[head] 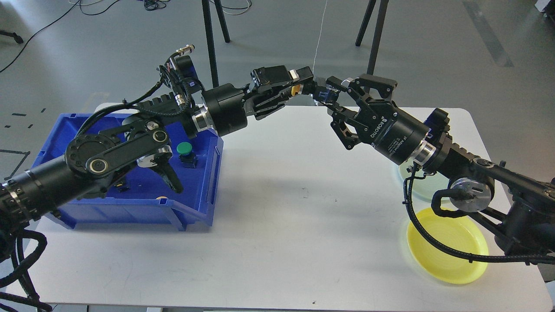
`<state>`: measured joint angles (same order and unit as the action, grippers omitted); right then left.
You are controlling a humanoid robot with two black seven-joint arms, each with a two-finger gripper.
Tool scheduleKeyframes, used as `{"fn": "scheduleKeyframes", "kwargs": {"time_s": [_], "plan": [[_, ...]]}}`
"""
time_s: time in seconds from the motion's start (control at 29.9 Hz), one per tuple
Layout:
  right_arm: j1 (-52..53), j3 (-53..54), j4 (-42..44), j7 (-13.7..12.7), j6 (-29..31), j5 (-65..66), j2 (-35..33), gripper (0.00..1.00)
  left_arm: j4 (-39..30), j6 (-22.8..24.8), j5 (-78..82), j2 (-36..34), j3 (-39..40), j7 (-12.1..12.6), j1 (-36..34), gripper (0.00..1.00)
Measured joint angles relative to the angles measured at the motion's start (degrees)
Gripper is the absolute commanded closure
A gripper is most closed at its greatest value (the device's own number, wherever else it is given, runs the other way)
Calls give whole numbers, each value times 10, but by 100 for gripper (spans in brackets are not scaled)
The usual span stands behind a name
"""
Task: Pass button and place on color plate
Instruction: 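Close the right gripper on the yellow button and release the left gripper, then lower the yellow button onto the yellow plate and open the right gripper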
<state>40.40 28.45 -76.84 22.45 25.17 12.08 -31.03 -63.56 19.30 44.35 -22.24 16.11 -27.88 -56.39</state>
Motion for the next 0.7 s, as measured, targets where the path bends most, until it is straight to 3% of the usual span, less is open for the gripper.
{"fn": "scheduleKeyframes", "kwargs": {"time_s": [0.23, 0.37, 0.7], "plan": [[-10, 0, -4, 0, 2, 1, -13, 95, 0, 4, -7, 2, 12, -1, 0, 20], [-44, 15, -17, 1, 2, -1, -60, 96, 1, 3, -9, 3, 13, -1, 1, 18], [-330, 153, -73, 10, -5, -82, -228, 96, 5, 2, -40, 3, 14, -1, 2, 17]]}}
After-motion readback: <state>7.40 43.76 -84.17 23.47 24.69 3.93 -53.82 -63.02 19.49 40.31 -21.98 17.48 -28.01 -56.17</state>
